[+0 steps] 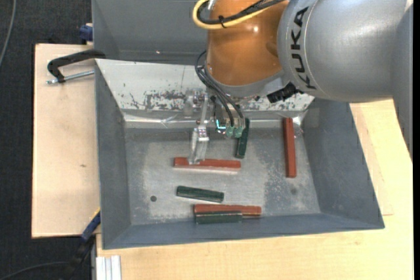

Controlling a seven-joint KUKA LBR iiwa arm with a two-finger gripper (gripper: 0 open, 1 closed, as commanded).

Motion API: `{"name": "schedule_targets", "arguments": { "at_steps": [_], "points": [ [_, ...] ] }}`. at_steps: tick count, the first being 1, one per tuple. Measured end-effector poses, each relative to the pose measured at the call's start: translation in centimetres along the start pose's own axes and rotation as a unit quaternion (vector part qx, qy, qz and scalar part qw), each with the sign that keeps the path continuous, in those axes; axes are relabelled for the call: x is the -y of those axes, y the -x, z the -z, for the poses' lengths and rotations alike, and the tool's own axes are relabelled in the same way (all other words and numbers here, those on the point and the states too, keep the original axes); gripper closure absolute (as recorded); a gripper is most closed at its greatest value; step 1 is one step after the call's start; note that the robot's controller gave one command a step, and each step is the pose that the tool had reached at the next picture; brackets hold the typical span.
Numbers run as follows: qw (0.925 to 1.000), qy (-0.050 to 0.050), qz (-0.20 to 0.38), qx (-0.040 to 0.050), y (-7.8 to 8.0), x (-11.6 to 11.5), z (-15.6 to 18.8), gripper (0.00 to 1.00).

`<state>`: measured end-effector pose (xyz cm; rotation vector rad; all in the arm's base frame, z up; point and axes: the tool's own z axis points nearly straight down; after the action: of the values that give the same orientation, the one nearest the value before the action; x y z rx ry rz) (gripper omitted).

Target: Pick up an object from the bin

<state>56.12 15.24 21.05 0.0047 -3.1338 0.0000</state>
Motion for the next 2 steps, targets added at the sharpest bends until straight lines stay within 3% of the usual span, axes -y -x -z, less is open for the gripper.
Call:
{"name": "schedule_targets", "arguments": {
  "at_steps": [1,2],
  "points": [
    [1.0000,0.001,-0.001,0.0041,0.2,0.1,0.4,0.00],
    [1.0000,0.002,0.004,0.0082,-0.7,1.9,-3.5,0.00]
  ]
}}
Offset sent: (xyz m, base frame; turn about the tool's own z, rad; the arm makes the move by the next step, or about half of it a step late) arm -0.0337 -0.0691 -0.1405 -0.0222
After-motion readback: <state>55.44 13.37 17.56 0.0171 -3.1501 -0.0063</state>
